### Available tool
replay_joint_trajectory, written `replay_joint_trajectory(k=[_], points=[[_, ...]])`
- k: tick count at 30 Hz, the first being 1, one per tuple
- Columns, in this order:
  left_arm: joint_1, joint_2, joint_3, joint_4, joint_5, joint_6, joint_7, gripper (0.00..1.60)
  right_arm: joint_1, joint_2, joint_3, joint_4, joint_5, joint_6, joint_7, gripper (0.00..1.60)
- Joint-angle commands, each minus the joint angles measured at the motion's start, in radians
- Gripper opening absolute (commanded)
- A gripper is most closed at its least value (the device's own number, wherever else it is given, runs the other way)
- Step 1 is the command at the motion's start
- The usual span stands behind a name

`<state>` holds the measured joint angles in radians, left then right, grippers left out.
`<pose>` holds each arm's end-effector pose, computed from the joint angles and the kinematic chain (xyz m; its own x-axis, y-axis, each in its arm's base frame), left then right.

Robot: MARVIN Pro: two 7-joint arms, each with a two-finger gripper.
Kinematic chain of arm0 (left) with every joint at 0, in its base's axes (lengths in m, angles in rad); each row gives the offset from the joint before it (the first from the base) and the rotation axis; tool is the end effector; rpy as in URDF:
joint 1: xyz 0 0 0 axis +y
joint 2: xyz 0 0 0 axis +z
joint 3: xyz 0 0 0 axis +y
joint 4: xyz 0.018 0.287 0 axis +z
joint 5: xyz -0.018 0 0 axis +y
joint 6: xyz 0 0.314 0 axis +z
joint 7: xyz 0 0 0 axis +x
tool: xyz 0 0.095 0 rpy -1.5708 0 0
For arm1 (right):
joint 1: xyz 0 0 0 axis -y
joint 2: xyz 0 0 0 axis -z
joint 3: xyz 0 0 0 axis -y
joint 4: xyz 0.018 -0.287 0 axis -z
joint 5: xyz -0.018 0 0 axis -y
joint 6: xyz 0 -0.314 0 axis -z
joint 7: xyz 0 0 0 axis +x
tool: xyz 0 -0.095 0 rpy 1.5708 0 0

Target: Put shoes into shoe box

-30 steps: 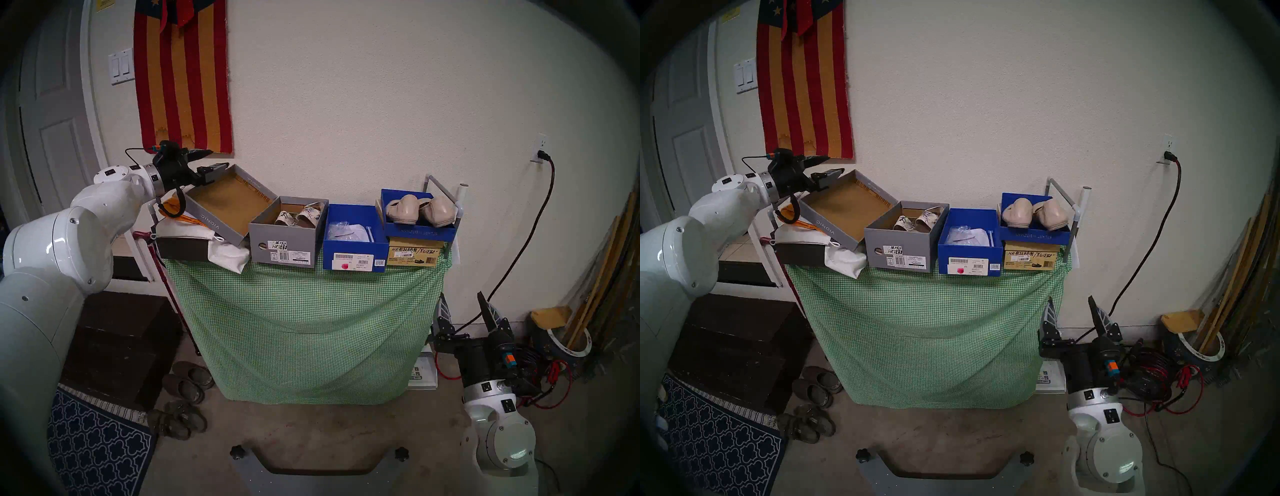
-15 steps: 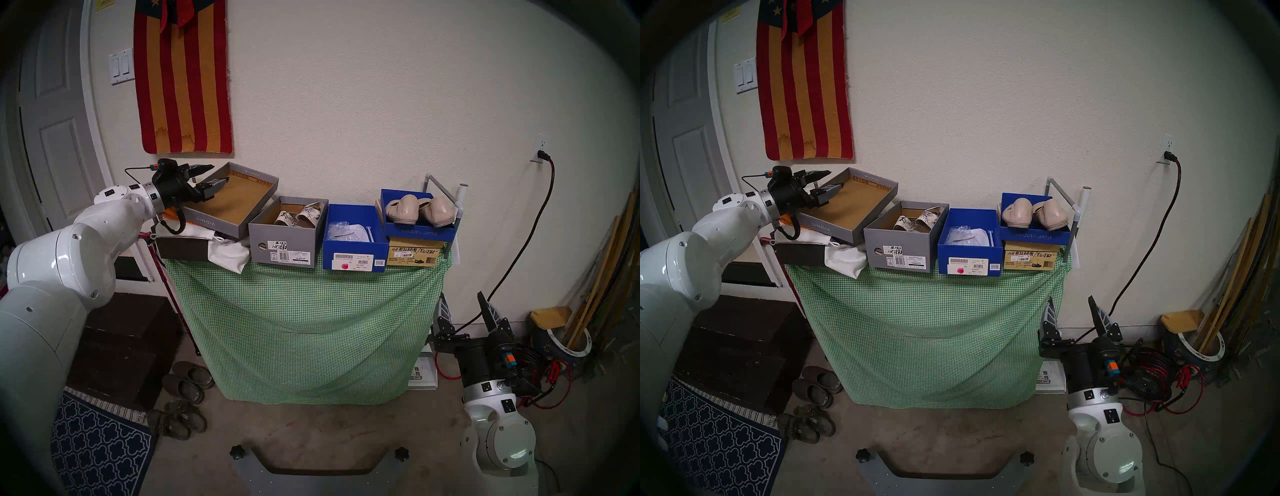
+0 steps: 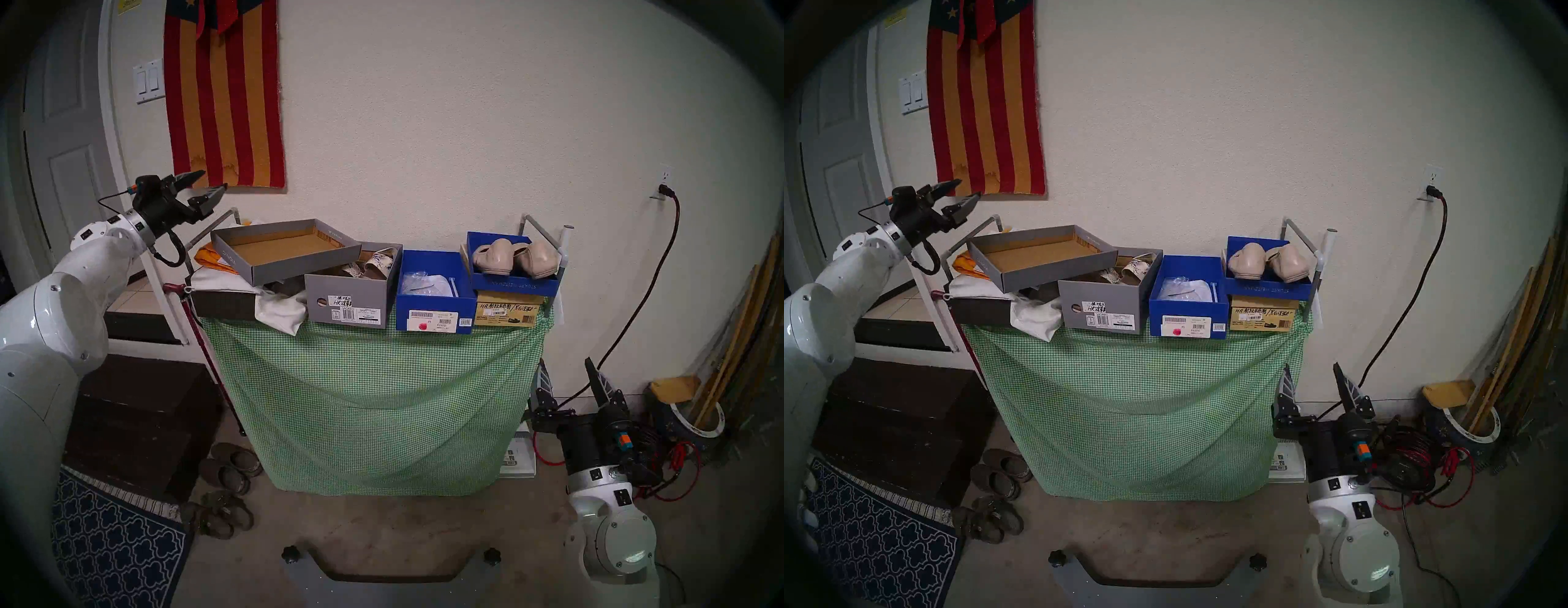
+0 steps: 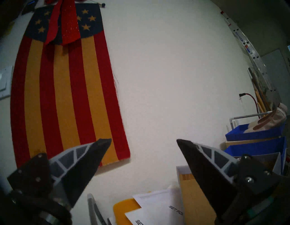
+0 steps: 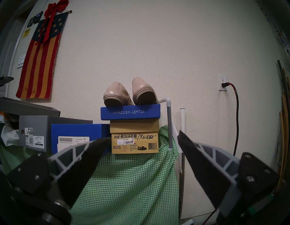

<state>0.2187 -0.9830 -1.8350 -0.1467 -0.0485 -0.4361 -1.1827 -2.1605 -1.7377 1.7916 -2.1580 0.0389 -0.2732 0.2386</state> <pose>0.5667 0.2944 -0.0334 -0.4156 -0.0886 0.9052 -0.4335 -0.8556 -0.2828 0.2504 -0.0452 -0.2467 -0.2520 0.0194 0.9675 -0.0455 -0.9989 0.0081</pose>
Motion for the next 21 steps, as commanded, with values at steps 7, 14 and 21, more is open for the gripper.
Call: replay_joint_trajectory(k=[7,14,21], points=[[0.059,0.015,-0.048,0.029,-0.039,-0.012,0.021,1.6,0.0,0.002,-0.001,-0.001,0.0,0.0,0.001,1.6],[0.09,0.035,-0.072,0.044,-0.053,-0.035,0.035,1.6,0.0,0.002,-0.002,-0.001,0.0,0.0,0.001,1.6],[0.108,0.036,-0.093,0.047,-0.068,-0.058,0.041,1.6,0.0,0.002,-0.002,-0.001,0.0,0.0,0.001,1.6]])
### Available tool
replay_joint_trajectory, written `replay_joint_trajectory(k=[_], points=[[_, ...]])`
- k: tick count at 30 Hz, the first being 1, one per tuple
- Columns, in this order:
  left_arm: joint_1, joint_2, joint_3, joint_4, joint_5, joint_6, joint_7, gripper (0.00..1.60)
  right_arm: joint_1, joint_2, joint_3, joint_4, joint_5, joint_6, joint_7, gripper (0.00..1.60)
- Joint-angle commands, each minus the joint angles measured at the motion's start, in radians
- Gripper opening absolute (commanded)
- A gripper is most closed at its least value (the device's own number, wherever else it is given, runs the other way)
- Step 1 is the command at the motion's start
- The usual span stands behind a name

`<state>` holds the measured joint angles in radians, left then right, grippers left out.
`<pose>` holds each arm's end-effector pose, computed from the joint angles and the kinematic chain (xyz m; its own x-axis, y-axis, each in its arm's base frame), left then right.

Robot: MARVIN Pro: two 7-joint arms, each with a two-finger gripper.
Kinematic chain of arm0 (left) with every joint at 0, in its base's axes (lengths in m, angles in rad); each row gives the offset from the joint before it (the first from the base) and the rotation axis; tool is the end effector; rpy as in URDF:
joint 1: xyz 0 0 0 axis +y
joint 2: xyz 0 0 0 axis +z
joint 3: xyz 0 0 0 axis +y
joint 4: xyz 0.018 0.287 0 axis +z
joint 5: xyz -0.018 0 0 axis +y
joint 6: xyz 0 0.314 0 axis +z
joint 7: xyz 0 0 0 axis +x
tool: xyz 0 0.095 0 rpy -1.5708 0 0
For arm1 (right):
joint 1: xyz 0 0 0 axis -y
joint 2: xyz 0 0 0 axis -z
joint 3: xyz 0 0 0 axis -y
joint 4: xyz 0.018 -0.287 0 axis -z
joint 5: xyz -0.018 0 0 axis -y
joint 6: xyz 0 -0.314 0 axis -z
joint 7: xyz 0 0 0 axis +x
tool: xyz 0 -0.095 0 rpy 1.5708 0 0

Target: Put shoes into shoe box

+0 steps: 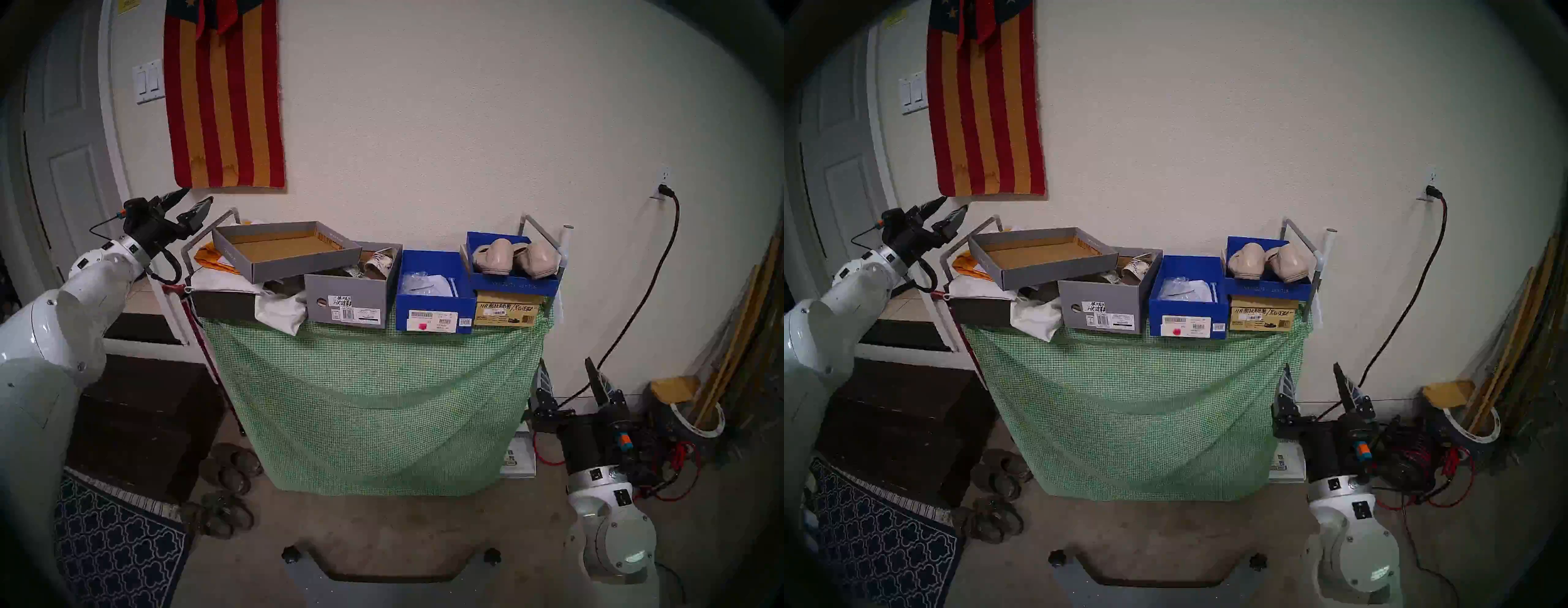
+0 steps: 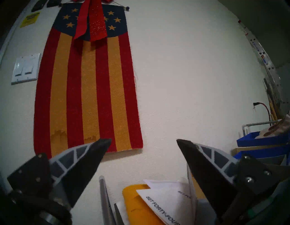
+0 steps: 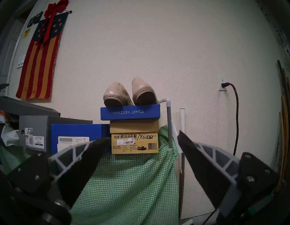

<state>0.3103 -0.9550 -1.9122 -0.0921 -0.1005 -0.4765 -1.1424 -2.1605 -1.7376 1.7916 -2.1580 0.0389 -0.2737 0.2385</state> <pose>0.5510 0.3174 -0.0889 -0.3867 -0.0131 0.9221 -0.3627 -0.9171 -0.1652 0.2504 -0.0452 -0.2466 -0.2525 0.0196 0.9674 -0.0456 -0.9989 0.0083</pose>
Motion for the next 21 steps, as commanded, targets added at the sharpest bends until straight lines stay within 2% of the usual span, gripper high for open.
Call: replay_joint_trajectory(k=[1,10,21], points=[[0.018,0.008,-0.018,-0.008,-0.017,-0.02,0.001,1.6,0.001,0.002,-0.002,-0.001,0.0,0.0,0.001,1.6],[0.036,0.005,-0.043,-0.008,-0.035,-0.051,0.005,1.6,0.008,0.005,-0.004,-0.005,-0.001,0.0,0.004,1.6],[0.051,0.001,-0.068,-0.008,-0.052,-0.085,0.006,1.6,0.109,0.046,-0.035,-0.047,-0.008,0.008,0.021,1.6]])
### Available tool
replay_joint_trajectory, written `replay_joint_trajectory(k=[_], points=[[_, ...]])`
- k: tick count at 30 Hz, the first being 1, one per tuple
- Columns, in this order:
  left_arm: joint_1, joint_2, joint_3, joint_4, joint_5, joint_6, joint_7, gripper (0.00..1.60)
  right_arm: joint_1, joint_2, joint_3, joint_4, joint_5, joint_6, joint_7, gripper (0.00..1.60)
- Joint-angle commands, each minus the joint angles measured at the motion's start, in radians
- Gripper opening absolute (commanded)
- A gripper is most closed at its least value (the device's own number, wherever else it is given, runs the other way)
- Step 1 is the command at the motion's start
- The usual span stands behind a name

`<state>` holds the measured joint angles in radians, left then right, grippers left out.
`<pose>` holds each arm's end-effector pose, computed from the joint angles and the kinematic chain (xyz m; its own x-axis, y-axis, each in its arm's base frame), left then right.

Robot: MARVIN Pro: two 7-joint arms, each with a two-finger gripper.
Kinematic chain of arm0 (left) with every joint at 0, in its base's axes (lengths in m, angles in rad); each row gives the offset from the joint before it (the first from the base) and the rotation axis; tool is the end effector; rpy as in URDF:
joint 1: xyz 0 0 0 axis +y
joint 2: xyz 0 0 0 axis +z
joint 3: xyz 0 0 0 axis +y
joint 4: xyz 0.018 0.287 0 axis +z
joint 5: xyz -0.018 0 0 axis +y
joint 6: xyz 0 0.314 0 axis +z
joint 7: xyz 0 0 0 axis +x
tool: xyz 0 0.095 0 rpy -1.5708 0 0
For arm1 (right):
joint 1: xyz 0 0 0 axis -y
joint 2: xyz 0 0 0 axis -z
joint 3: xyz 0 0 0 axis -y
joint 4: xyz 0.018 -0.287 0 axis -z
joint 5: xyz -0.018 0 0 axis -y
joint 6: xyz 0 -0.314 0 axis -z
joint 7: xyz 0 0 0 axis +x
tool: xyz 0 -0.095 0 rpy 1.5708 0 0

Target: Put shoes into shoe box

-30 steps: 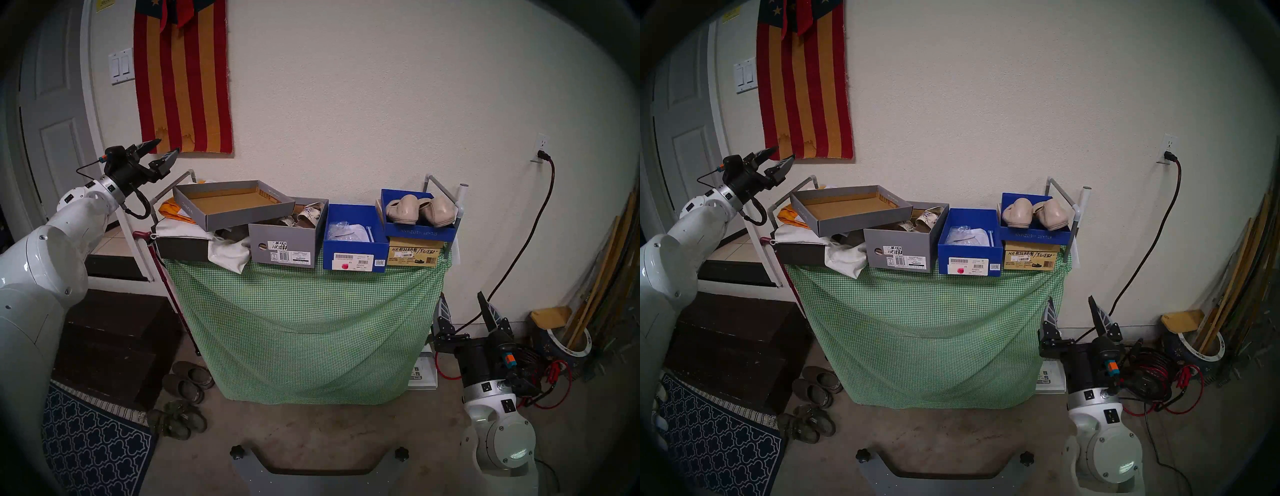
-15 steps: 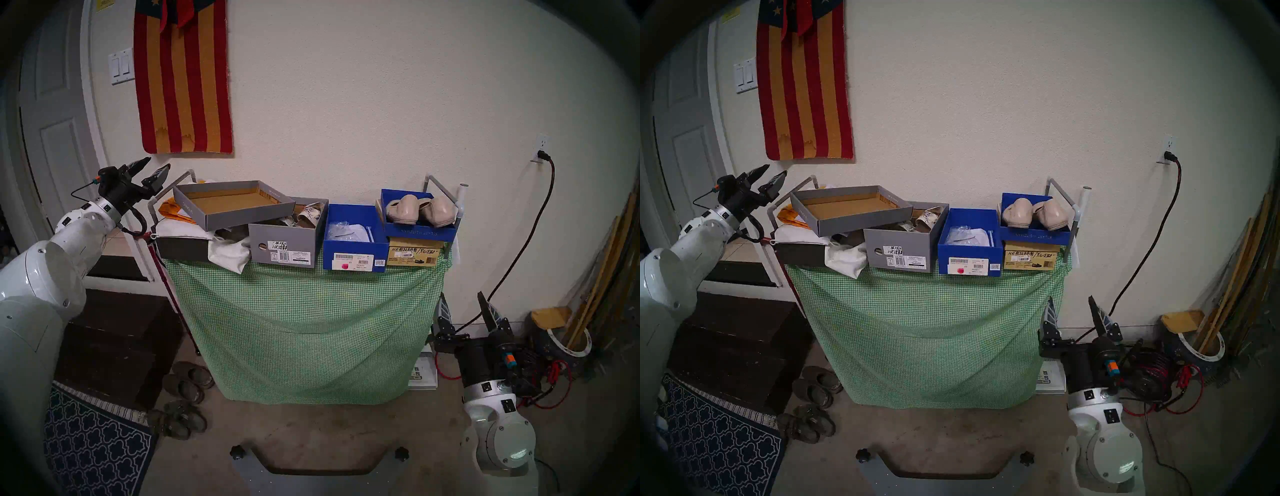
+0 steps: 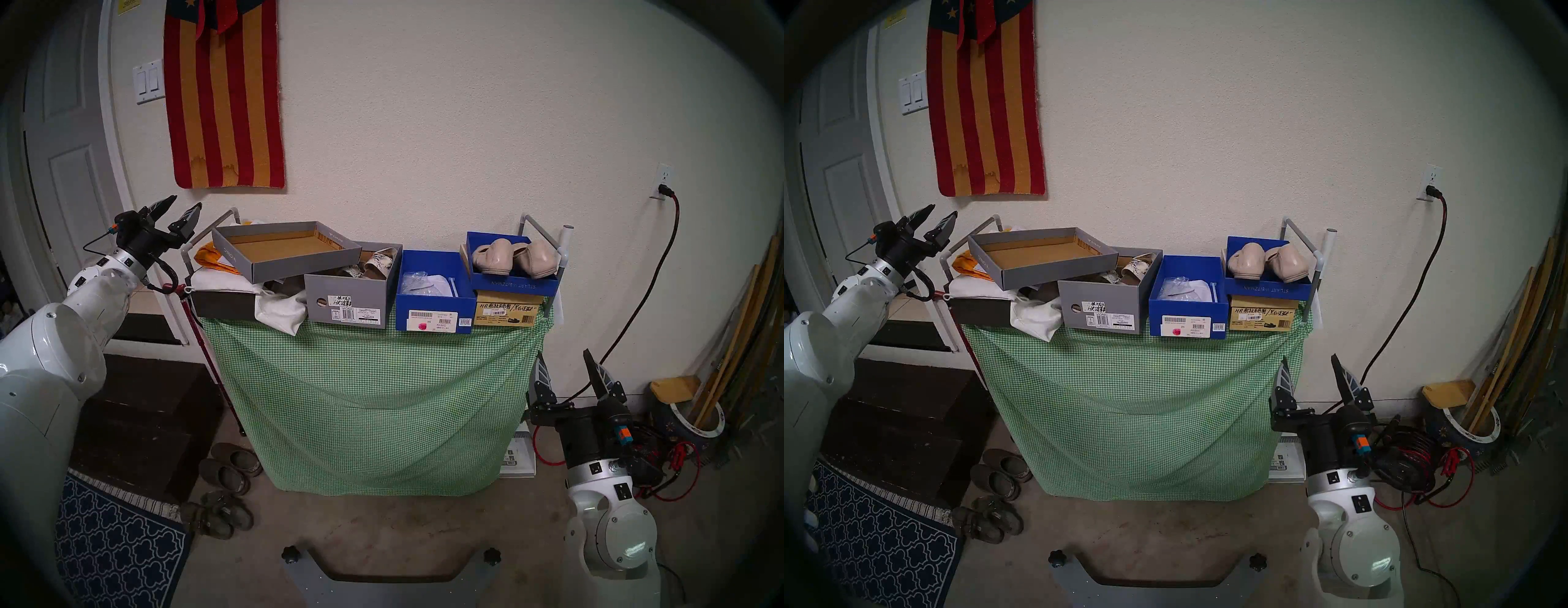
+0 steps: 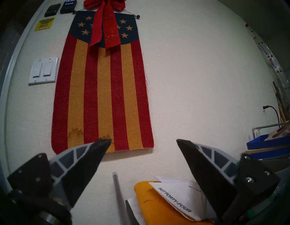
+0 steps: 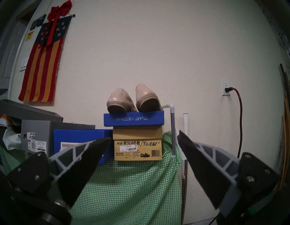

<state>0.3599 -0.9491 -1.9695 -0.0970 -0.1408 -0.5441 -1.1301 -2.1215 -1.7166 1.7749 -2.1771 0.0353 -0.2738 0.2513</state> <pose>0.5413 0.3279 -0.1041 -0.4416 -0.0076 0.8972 -0.2982 -0.9419 -0.1548 0.2612 -0.0396 -0.2280 -0.3099 0.0291 0.9503 -0.0094 -0.9996 0.0275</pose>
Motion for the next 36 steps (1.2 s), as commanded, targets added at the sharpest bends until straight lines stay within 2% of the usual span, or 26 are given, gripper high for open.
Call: replay_joint_trajectory(k=[1,16,36], points=[[0.003,-0.005,-0.013,-0.004,-0.013,-0.021,-0.006,1.6,0.082,0.029,-0.022,-0.03,-0.006,0.01,0.011,1.6],[0.019,-0.012,-0.042,-0.006,-0.032,-0.063,-0.025,1.6,0.232,0.075,-0.081,-0.02,-0.045,0.073,0.053,1.6],[0.034,-0.023,-0.08,-0.009,-0.057,-0.118,-0.053,1.6,0.44,0.108,-0.148,0.081,-0.085,0.185,0.071,1.6]])
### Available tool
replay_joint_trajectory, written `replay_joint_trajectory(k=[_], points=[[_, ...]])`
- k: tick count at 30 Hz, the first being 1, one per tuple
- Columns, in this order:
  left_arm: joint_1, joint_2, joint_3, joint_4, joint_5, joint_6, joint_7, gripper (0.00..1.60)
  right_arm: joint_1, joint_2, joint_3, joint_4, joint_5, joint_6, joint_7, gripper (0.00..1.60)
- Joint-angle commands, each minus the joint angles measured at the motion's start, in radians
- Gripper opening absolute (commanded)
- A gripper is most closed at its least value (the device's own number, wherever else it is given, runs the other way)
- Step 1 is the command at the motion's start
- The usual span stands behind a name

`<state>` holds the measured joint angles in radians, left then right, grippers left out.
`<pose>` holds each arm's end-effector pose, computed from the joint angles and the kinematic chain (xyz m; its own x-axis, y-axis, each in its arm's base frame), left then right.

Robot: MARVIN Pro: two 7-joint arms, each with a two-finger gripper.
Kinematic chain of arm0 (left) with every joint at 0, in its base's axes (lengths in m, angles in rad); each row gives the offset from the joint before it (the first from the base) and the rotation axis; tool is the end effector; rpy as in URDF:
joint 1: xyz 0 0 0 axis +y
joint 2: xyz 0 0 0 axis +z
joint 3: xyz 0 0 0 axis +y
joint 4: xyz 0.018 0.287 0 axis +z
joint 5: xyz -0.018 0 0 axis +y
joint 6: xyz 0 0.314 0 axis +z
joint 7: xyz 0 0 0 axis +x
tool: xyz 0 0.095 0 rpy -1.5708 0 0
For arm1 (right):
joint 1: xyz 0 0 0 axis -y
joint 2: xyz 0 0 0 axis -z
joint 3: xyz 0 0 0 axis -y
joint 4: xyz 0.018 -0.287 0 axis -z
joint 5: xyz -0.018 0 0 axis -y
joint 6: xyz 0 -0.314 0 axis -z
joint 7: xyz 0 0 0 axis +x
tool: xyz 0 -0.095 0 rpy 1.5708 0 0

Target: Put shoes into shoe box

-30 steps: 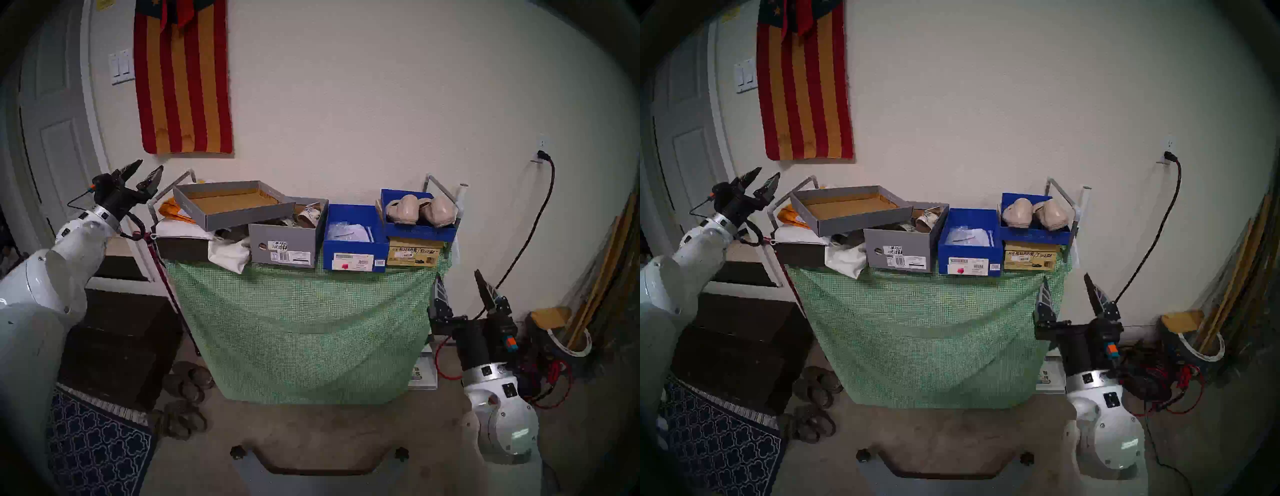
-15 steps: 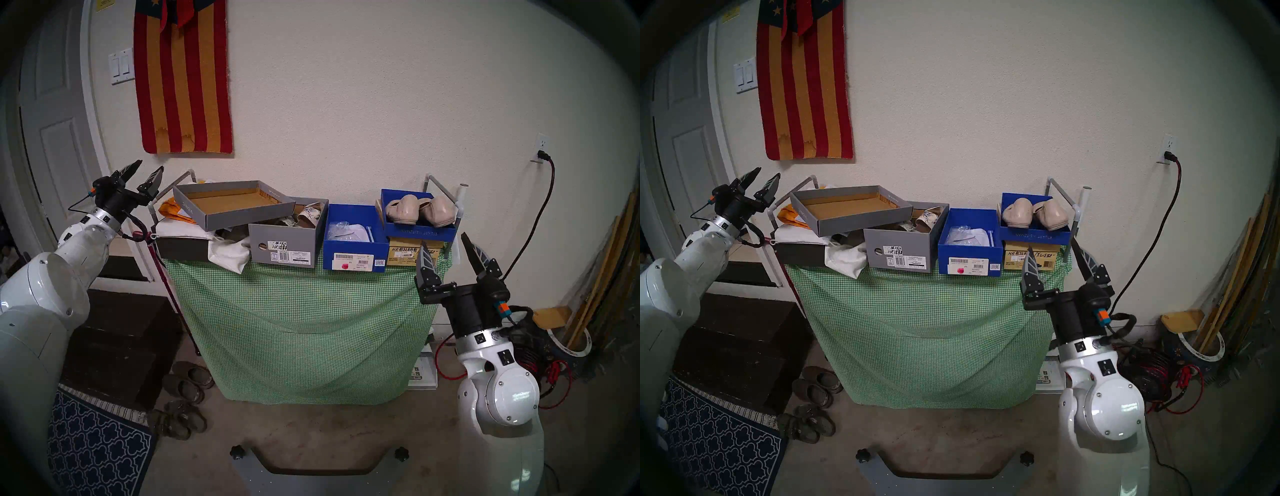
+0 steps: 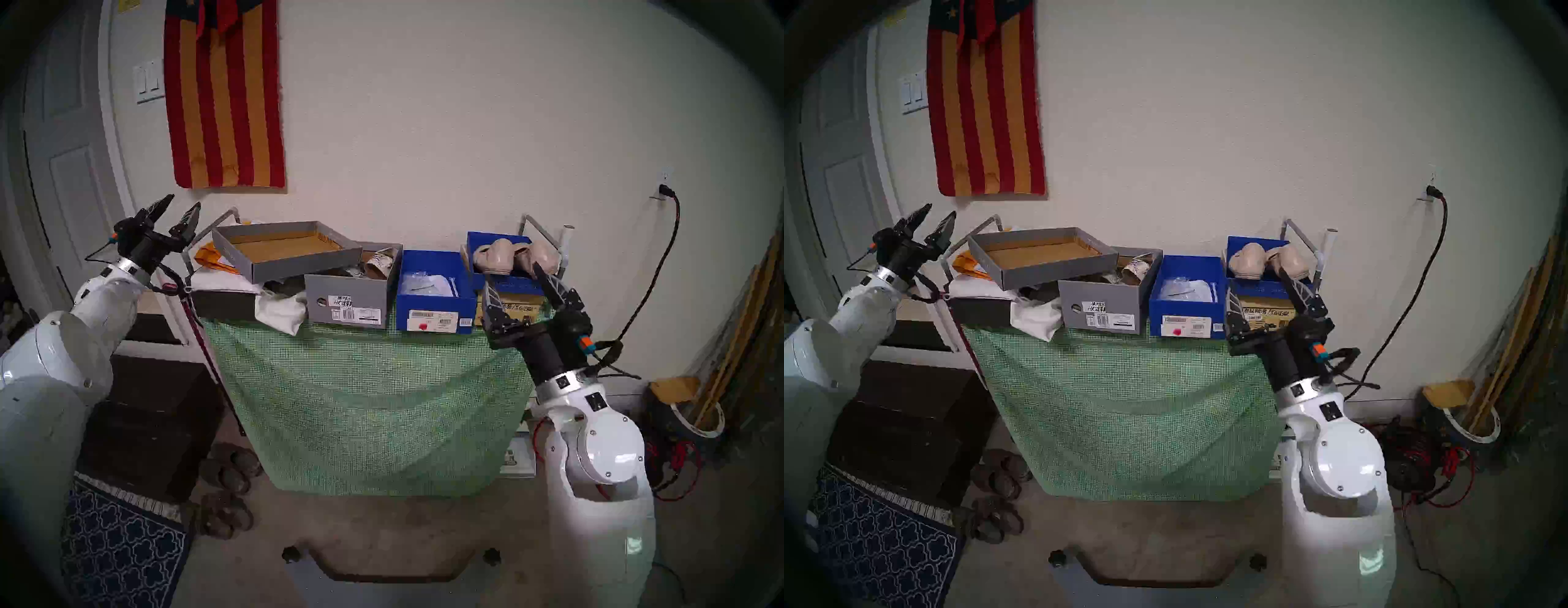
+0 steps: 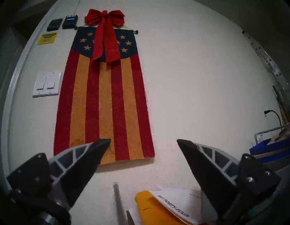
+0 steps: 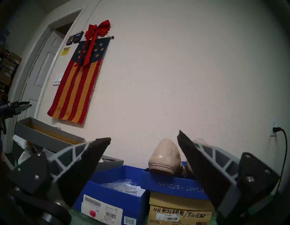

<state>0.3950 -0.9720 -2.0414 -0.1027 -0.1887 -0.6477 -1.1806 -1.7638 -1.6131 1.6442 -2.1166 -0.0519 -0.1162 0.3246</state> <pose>0.5375 0.3196 -0.1133 -0.5375 -0.0048 0.8433 -0.2757 -0.9440 -0.1810 0.3457 0.0074 -0.1543 -0.4456 0.0630 0.8930 0.1911 -0.9678 0.1637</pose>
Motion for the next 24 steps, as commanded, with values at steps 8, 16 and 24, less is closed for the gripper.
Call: replay_joint_trajectory(k=[8,16,24], points=[[0.004,-0.006,-0.022,-0.005,-0.017,-0.037,0.012,1.6,0.146,0.009,-0.031,0.073,-0.014,0.066,-0.001,1.6],[0.01,-0.014,-0.034,-0.007,-0.024,-0.06,0.034,1.6,0.24,0.005,-0.025,0.105,-0.028,0.098,-0.008,1.6],[0.016,-0.021,-0.042,-0.011,-0.029,-0.082,0.054,1.6,0.304,0.001,-0.004,0.173,-0.039,0.139,-0.033,1.6]])
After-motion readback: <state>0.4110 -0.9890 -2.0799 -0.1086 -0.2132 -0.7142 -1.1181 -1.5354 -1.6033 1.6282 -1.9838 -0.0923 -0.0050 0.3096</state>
